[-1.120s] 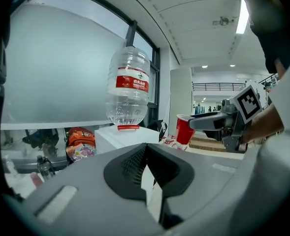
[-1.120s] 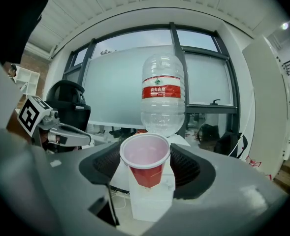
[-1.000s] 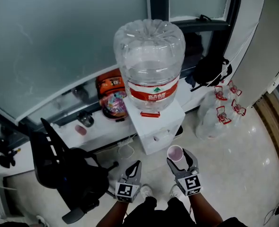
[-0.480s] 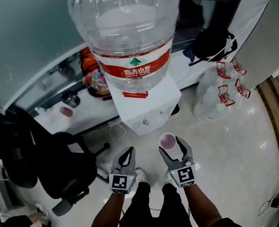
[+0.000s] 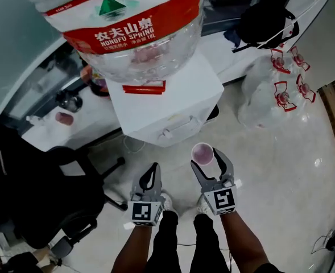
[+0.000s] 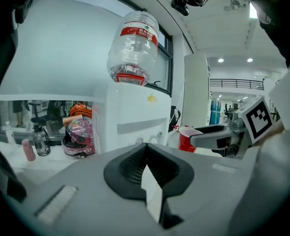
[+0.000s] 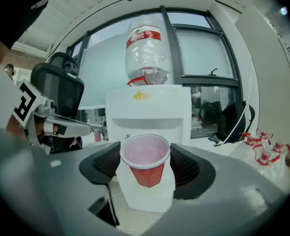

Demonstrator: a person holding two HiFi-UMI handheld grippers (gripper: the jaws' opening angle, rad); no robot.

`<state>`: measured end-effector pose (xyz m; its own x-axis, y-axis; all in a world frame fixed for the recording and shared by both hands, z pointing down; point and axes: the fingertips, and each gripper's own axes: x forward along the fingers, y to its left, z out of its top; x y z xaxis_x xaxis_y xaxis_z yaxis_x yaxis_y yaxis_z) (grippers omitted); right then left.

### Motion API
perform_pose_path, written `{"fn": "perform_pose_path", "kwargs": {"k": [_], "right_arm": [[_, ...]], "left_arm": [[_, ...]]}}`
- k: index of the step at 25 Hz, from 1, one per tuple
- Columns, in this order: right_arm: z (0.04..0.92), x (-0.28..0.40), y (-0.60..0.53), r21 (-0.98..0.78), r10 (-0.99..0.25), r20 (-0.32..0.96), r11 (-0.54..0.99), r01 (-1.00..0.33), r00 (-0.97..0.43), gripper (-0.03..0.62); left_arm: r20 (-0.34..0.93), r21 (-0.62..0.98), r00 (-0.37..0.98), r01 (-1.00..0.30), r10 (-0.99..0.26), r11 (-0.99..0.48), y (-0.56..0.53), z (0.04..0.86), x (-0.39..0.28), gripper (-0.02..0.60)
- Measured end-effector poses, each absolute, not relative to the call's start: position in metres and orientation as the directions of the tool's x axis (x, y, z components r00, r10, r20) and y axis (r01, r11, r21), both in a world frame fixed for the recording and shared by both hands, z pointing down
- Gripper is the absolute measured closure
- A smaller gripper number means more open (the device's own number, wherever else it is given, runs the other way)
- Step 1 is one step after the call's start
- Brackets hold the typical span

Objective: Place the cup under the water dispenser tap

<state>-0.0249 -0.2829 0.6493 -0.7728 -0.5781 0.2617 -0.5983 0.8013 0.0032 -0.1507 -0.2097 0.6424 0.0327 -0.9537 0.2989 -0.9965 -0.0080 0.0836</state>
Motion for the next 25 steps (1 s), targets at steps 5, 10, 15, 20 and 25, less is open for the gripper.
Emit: {"fn": "perform_pose_path", "kwargs": {"k": [5, 10, 15, 20, 25], "right_arm": [[0.708, -0.032, -0.305, 0.043, -0.582, 0.274, 0.802, -0.595, -0.765, 0.281], [0.755, -0.046, -0.325, 0.095, -0.576, 0.303, 0.811, -0.577, -0.759, 0.281], [0.791, -0.055, -0.351, 0.078, -0.590, 0.319, 0.797, -0.600, -0.742, 0.281], [0.809, -0.062, -0.373, 0.069, -0.589, 0.335, 0.794, -0.604, -0.736, 0.281], [0.821, -0.071, -0.386, 0.088, -0.598, 0.342, 0.788, -0.609, -0.725, 0.281]], "left_arm": [[0.255, 0.094, 0.003, -0.995, -0.967, 0.022, -0.226, 0.690, -0.157, 0.566], [0.251, 0.058, 0.016, -0.998, -0.968, -0.001, -0.236, 0.729, -0.157, 0.566], [0.273, 0.058, 0.019, -0.998, -0.962, -0.003, -0.241, 0.767, -0.157, 0.566], [0.239, 0.064, 0.029, -0.998, -0.971, -0.014, -0.253, 0.778, -0.151, 0.566], [0.222, 0.082, 0.055, -0.996, -0.973, -0.037, -0.260, 0.781, -0.142, 0.566]]}}
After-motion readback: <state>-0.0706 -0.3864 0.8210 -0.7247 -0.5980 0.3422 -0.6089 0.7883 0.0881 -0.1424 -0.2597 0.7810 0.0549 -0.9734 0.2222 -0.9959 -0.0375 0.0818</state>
